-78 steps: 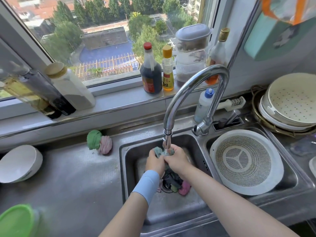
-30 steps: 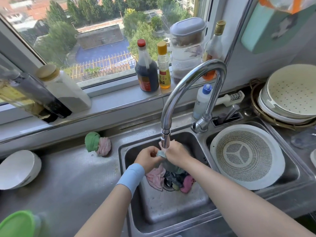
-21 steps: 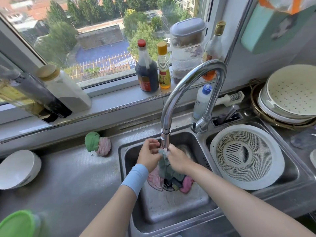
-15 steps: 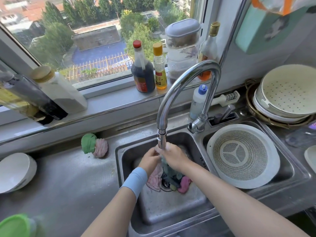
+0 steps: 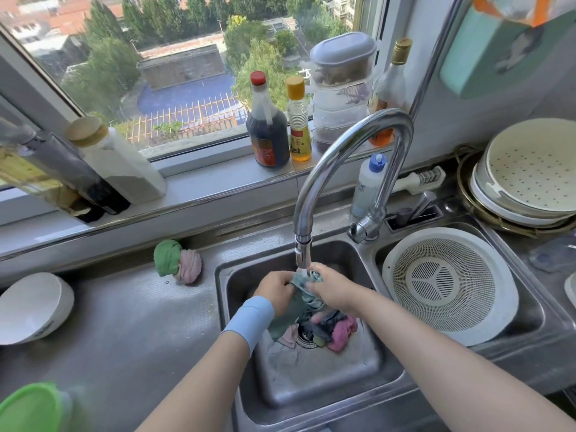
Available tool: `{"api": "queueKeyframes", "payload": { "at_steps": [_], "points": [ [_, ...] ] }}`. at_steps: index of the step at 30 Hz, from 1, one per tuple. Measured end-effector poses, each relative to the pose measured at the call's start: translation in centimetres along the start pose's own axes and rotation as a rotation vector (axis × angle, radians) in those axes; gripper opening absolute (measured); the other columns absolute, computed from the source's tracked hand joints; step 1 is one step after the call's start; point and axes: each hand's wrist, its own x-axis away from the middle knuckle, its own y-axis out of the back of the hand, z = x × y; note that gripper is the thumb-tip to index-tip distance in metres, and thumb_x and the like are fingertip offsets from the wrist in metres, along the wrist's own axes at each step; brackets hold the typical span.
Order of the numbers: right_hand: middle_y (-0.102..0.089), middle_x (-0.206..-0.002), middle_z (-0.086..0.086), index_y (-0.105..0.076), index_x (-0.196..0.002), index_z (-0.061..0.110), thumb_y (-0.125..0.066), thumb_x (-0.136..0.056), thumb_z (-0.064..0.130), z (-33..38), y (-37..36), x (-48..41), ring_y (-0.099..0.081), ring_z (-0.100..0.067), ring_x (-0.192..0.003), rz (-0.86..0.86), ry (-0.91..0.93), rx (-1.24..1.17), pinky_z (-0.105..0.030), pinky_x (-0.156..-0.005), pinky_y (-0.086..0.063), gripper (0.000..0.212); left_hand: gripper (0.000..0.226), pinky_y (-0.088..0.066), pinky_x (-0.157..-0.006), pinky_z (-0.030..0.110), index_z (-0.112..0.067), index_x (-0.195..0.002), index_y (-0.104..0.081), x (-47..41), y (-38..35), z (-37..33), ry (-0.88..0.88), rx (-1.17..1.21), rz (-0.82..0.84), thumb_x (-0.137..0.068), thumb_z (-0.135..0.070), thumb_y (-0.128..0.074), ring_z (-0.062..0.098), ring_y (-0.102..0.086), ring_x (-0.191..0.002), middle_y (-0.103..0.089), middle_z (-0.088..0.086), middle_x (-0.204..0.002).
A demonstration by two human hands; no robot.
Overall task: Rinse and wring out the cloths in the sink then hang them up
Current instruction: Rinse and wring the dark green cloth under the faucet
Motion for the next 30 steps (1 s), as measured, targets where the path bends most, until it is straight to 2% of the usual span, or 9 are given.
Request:
{"api": "queueKeyframes", "payload": {
  "at_steps": [4,8,11,14,16,18,20,26,30],
  "points": [
    [-0.062,-0.097,-0.003,-0.057,-0.099,0.026,-0.049,-0.097,0.013,0.5,-0.7,-1.0,-0.055,-0.016,-0.074,-0.327,0.119,0.163,-0.028,-0.064,-0.045,0.016,0.023,-0.052,-0.087,0.033,-0.022,-0.114,-0.056,-0.3,-1.3,-1.2,0.094,0.112,-0.164,-0.091,-0.016,-0.057,0.017,-0.065,-0.093,-0.068,-0.002,-0.105],
    [-0.063,-0.084,-0.004,-0.055,-0.089,0.014,-0.053,-0.090,0.032,1.1,-1.0,-1.4,-0.056,-0.023,-0.081,-0.398,0.087,0.145,-0.039,-0.078,-0.047,0.018,0.012,-0.056,-0.073,0.028,-0.020,-0.087,-0.070,-0.5,-1.1,-1.8,0.133,0.298,-0.295,-0.078,-0.027,-0.074,0.011,-0.067,-0.075,-0.072,-0.008,-0.083],
    [-0.060,-0.073,-0.003,-0.054,-0.067,0.016,-0.046,-0.072,0.044,1.7,-0.3,-1.3,-0.053,-0.023,-0.073,-0.349,0.060,0.253,-0.038,-0.070,-0.045,0.029,0.019,-0.048,-0.061,0.026,-0.016,-0.074,-0.066,-0.1,-1.3,-1.5,0.079,0.230,-0.246,-0.075,-0.035,-0.073,0.011,-0.055,-0.061,-0.064,-0.010,-0.064],
    [-0.057,-0.063,0.005,-0.054,-0.058,0.021,-0.045,-0.076,0.045,1.7,0.0,-1.5,-0.052,-0.019,-0.067,-0.324,0.027,0.248,-0.031,-0.065,-0.042,0.031,0.008,-0.053,-0.071,0.031,-0.021,-0.090,-0.065,0.2,-1.4,-0.9,0.024,0.240,-0.103,-0.085,-0.025,-0.068,0.011,-0.060,-0.072,-0.070,0.000,-0.084],
    [-0.050,-0.052,0.009,-0.049,-0.051,0.021,-0.054,-0.081,0.043,1.5,-0.5,-1.6,-0.046,-0.017,-0.059,-0.342,0.029,0.050,-0.031,-0.061,-0.038,0.038,0.025,-0.056,-0.084,0.030,-0.019,-0.111,-0.065,0.6,-1.2,-0.5,0.030,0.337,0.134,-0.088,-0.010,-0.064,0.014,-0.069,-0.089,-0.072,0.004,-0.102],
    [-0.051,-0.057,0.004,-0.050,-0.060,0.022,-0.060,-0.079,0.035,1.1,-0.8,-1.6,-0.047,-0.018,-0.061,-0.315,0.039,-0.130,-0.033,-0.061,-0.039,0.025,0.033,-0.054,-0.090,0.028,-0.019,-0.114,-0.067,0.8,-1.1,0.2,0.037,0.299,0.269,-0.084,-0.006,-0.063,0.016,-0.069,-0.099,-0.074,0.003,-0.106],
    [-0.060,-0.071,-0.004,-0.057,-0.080,0.017,-0.067,-0.082,0.021,0.6,-0.5,-1.3,-0.057,-0.021,-0.068,-0.253,0.053,-0.218,-0.034,-0.061,-0.049,0.010,0.017,-0.055,-0.077,0.020,-0.023,-0.095,-0.073,0.8,-0.8,0.6,0.029,0.207,0.197,-0.078,-0.020,-0.069,0.009,-0.070,-0.084,-0.076,-0.006,-0.088],
    [-0.072,-0.098,-0.010,-0.062,-0.100,0.020,-0.065,-0.086,-0.005,-0.8,1.3,-0.7,-0.066,-0.021,-0.084,-0.105,0.071,-0.062,-0.032,-0.066,-0.055,0.029,0.036,-0.050,-0.060,0.026,-0.020,-0.077,-0.067,-0.2,-0.3,0.8,0.110,-0.003,-0.074,-0.068,-0.053,-0.078,0.010,-0.060,-0.060,-0.073,0.000,-0.075],
    [-0.072,-0.079,0.005,-0.072,-0.091,0.029,-0.071,-0.083,0.017,-0.1,1.2,-1.1,-0.066,-0.013,-0.070,-0.211,0.072,0.063,-0.023,-0.053,-0.048,0.014,0.016,-0.053,-0.073,0.030,-0.027,-0.085,-0.063,-0.5,-0.4,-0.2,0.031,0.090,0.006,-0.079,-0.035,-0.075,0.013,-0.063,-0.076,-0.070,-0.002,-0.082]
  ]
}}
